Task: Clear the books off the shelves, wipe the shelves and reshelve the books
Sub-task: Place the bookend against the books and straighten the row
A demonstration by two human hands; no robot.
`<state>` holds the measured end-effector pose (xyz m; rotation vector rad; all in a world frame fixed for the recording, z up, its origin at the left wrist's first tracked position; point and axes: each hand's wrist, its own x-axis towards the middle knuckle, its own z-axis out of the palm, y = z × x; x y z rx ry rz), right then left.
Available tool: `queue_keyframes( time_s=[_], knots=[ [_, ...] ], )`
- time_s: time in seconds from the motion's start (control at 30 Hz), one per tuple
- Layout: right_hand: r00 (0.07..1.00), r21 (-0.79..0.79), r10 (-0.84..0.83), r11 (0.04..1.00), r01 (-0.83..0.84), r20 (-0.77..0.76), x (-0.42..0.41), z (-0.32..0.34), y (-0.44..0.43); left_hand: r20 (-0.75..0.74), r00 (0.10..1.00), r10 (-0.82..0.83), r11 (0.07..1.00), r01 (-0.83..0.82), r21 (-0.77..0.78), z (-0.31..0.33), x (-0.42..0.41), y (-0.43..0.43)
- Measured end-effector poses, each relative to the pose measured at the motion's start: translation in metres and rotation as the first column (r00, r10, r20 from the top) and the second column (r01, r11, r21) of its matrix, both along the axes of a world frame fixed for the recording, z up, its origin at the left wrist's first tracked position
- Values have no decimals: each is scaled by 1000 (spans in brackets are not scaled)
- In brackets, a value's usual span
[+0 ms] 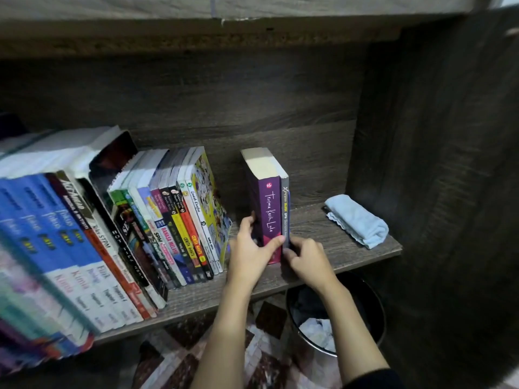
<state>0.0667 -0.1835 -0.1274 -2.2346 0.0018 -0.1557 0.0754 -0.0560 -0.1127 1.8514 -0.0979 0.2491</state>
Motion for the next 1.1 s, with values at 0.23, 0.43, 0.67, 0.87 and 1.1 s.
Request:
queue_keyframes(
  time_s=[0.23, 0.43, 0.67, 0.87, 1.1],
  knots=[
    [991, -47, -114, 992, 117, 64, 3, -2, 6, 63, 988, 143, 979, -150, 137, 1, 4, -10],
    [966, -64, -230, 969, 238, 121, 8, -5, 17, 98, 971, 216, 938, -235, 254, -1, 11, -18],
    [951, -69, -278, 955, 289, 132, 9, -4, 20, 104, 968, 230, 934, -250, 256, -4, 17, -19],
    [954, -114, -272, 951, 286, 122, 2, -2, 23, 143, 959, 244, 935, -271, 228, 0, 18, -17],
    [965, 68, -251, 967, 247, 69, 2, -5, 36, -90, 980, 177, 980, -184, -73, 7, 21, -1]
  ],
)
